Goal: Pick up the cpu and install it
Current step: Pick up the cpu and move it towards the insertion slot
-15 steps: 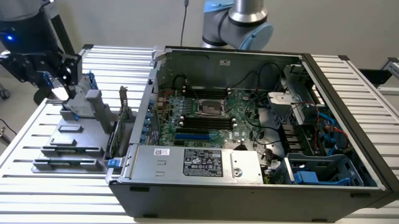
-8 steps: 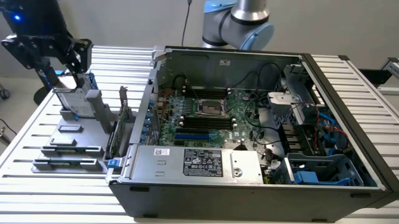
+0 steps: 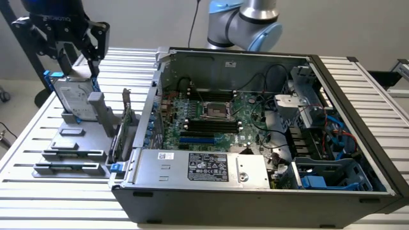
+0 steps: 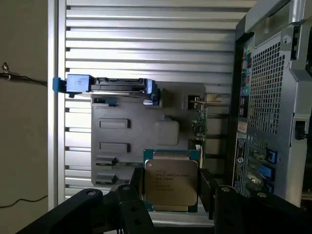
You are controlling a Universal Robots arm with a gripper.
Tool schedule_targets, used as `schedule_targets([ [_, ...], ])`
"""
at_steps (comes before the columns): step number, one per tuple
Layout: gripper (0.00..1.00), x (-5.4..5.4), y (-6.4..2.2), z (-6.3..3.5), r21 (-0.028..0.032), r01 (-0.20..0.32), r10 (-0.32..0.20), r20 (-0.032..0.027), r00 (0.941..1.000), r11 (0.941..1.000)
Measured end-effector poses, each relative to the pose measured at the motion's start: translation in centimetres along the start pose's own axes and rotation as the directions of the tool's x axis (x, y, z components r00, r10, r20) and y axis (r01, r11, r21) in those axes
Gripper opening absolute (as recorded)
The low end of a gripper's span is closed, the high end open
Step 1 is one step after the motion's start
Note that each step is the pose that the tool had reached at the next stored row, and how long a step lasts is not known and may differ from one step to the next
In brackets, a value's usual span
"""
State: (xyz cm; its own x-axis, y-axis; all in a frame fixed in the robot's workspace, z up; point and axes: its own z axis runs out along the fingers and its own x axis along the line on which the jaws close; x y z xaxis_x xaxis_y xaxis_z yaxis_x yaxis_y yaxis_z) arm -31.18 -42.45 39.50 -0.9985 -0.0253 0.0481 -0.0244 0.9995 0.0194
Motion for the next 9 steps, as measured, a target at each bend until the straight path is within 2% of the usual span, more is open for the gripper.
schedule_targets([
  [5,0.55,-2.2,-0.04,-0.76,-0.005,0.0,0.0,-0.0005,1.0,1.0],
  [9,0.55,-4.0,-0.09,-0.99,-0.0076,0.0,0.0,-0.0005,1.0,1.0],
])
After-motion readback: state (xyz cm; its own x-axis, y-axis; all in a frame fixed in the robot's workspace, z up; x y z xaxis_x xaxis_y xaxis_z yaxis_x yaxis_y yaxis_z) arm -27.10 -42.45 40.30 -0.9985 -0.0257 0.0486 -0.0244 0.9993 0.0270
